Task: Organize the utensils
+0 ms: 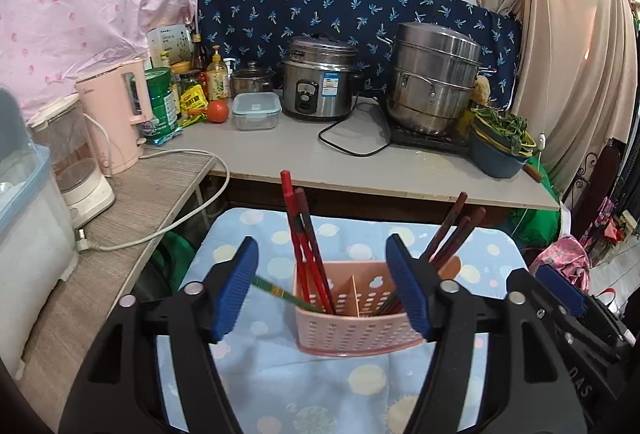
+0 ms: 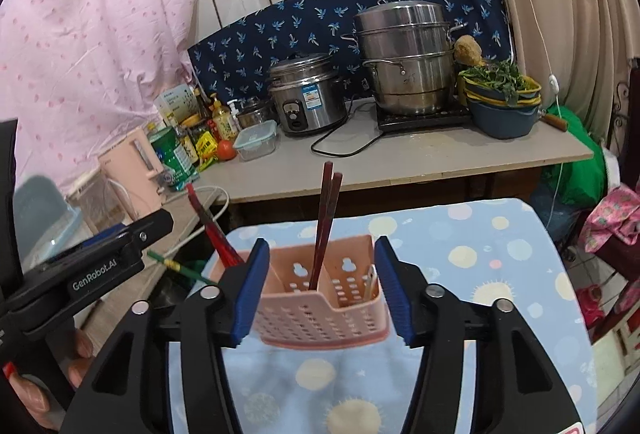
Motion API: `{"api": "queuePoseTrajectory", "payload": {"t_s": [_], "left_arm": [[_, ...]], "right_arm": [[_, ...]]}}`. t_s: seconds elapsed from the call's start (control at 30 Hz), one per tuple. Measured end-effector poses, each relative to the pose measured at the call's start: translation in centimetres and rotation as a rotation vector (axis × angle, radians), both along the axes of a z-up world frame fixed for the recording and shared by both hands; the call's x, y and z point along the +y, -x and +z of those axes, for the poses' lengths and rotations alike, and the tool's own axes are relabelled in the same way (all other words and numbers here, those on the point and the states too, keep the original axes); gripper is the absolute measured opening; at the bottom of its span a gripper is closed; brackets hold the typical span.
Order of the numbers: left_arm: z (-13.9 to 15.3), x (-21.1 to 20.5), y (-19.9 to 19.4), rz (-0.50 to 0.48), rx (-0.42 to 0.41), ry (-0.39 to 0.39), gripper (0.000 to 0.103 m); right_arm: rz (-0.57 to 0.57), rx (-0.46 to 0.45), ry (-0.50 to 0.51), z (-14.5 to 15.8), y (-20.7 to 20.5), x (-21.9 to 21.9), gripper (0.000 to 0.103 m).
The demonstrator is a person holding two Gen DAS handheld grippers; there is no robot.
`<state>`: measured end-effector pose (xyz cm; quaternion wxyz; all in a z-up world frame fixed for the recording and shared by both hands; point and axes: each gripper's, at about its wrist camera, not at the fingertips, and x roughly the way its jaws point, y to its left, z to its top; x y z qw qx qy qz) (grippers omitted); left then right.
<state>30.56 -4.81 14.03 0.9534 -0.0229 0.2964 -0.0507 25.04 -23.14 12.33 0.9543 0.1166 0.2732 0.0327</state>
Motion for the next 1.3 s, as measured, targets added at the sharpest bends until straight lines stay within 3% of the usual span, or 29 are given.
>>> {"api": "queuePoseTrajectory", "payload": {"t_s": [0.1,0.23,0.63,1.3], "left_arm": [[-0.4,0.0,1.2,0.005,0.005,-0.024,0.066],[-1.1,0.0,2.9,0.012,0.019,-0.041,0.074],[-4.0,0.0,6.7,0.034,0.076,-0.077,0.088],[-6.6,0.4,8.6,0.059,0.136,-0.103,0.095]], "right_arm": [[0.001,0.004,0.047,-0.1,1.5,0.7,0.064],[-0.009,0.022,0.050,-0.4,3.2,0.7,0.070],[-0.058,0.101,0.123,-2.4,6.2,1.2,0.074],[-0.056,0.193,0.120,-5.2,7.6,1.5,0.085]]}}
